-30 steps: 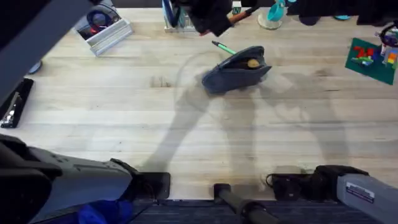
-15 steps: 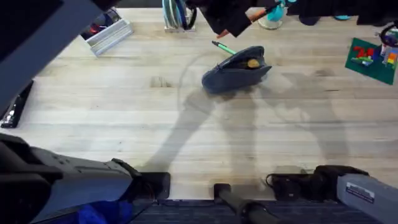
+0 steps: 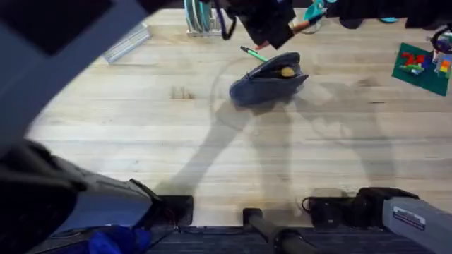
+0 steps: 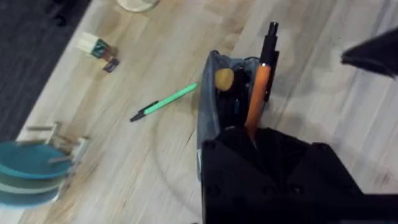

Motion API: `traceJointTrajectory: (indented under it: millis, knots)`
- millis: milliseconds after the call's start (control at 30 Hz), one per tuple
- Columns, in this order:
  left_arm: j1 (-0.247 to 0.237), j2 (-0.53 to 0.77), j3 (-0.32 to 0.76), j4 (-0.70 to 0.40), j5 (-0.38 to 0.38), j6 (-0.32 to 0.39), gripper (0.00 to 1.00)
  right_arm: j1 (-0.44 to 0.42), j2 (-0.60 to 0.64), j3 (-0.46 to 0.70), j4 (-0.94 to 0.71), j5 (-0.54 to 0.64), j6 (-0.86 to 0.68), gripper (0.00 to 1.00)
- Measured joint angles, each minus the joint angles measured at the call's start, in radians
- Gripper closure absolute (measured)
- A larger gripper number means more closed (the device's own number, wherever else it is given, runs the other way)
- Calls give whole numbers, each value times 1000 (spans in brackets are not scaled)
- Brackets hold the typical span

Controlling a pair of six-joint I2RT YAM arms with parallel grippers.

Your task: Unzip the bag, pick up the pens from the table one at a time and place them inside, then zip the bag closed.

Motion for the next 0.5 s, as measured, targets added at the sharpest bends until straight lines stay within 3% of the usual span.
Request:
traceJointTrajectory:
  millis: [200, 500]
  knots:
    - [-32, 88, 0, 18, 0, -1, 959, 0, 0, 0, 0, 0, 0, 6]
    - [-34, 199, 0, 39, 0, -25, 959, 0, 0, 0, 0, 0, 0, 5]
